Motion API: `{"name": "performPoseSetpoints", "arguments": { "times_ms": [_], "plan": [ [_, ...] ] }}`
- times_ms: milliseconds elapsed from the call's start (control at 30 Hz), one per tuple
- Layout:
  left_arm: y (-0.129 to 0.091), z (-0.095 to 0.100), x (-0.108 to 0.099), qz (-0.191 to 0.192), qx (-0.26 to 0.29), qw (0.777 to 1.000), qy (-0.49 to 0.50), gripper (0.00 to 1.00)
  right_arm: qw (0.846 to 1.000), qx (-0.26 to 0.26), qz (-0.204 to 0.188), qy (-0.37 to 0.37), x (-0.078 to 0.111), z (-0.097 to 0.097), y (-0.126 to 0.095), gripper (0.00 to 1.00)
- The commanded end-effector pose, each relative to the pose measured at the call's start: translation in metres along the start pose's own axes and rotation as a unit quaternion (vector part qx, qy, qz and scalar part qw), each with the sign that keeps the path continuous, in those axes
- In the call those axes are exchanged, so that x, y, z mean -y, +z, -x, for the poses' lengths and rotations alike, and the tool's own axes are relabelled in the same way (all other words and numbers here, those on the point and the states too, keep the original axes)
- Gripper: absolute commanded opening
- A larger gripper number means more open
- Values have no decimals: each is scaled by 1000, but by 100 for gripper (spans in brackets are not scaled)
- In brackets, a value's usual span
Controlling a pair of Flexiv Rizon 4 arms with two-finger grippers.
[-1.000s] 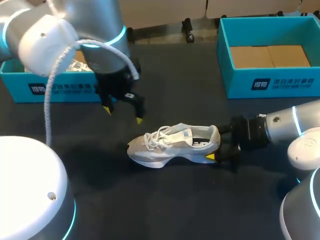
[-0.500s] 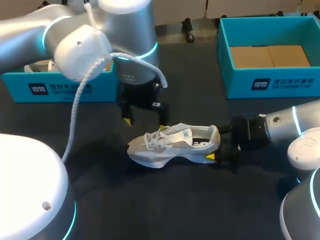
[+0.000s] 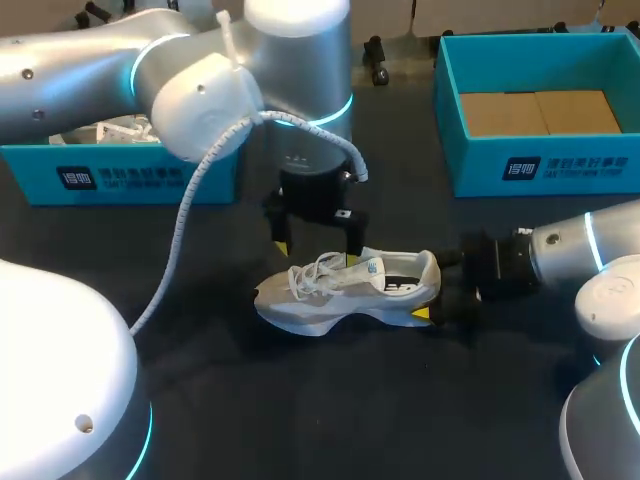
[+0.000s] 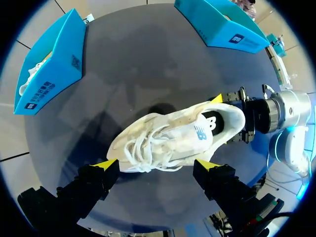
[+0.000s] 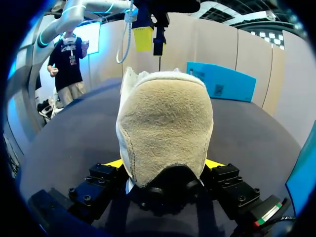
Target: Take the shoe out of the shoebox, open the shoe tongue, remove and reinsert the insole, then place the shoe into the shoebox
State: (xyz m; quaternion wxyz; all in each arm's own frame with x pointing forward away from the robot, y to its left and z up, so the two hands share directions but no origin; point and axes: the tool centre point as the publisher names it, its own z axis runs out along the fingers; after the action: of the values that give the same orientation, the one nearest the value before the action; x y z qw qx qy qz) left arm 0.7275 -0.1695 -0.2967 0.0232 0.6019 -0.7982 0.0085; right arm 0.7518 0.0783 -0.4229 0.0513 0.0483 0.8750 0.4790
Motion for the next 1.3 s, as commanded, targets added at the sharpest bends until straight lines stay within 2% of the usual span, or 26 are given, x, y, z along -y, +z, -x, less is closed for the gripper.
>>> {"name": "performPoseSetpoints", "arguments": {
  "times_ms": [33, 233, 567, 933, 1300],
  "plan": [
    [0, -2, 2, 2, 2, 1000, 0, 100, 1000, 2, -1, 0, 1, 0, 3, 0],
    [0, -3, 1, 3, -2, 1000, -2, 100, 1000, 2, -1, 0, 1, 0, 3, 0],
    [8, -33, -1, 4, 9, 1000, -1, 100, 1000, 2, -1, 0, 1, 0, 3, 0],
    [29, -54, 13, 4, 30, 999, 12, 100, 1000, 2, -1, 0, 1, 0, 3, 0],
    [44, -65, 44, 10, 37, 999, 24, 100, 1000, 2, -1, 0, 1, 0, 3, 0]
  ]
}}
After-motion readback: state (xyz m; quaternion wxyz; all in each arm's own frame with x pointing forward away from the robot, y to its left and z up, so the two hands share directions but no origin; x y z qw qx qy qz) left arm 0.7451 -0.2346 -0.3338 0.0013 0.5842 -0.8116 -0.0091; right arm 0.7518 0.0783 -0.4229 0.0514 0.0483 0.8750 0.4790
